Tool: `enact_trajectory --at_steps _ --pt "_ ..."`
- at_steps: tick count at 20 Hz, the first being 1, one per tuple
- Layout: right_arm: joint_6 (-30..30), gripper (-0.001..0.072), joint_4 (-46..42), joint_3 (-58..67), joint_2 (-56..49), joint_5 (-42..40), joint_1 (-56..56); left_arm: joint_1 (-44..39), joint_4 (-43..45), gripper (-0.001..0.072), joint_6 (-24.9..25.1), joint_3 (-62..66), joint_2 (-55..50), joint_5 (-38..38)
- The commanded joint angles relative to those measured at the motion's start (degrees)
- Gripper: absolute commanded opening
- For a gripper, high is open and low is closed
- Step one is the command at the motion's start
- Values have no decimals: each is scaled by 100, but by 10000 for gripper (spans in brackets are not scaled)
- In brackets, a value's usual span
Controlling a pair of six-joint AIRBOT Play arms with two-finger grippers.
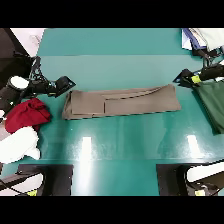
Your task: Fold the shirts.
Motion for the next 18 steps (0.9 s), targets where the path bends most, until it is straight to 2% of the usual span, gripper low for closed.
enact_trajectory --at_steps 1,2,6,9,14,16,17,18 --pt "-501 628 144 -214 -50 796 -575 2 -20 264 50 59 -15 -756" --pt "-575 675 170 -404 -50 787 -765 2 -26 37 179 59 -15 -901" --pt "-1185 660 780 -1248 -55 282 -1169 2 -28 29 291 59 -17 -1261" --pt "-1615 572 1292 -1679 -55 -85 -1080 -15 -76 29 291 59 -15 -1408" --pt "-1663 569 1460 -1773 -68 -542 -498 -680 -20 29 291 59 -17 -1228" --pt "-1668 446 1434 -1773 -94 -455 -328 -984 -24 29 271 59 -17 -1056" --pt "-1668 443 1434 -1773 -140 -358 -282 -1134 -24 29 240 59 -17 -957" --pt "-1674 406 1440 -1766 -208 -240 -249 -1276 -24 29 240 59 -17 -879"
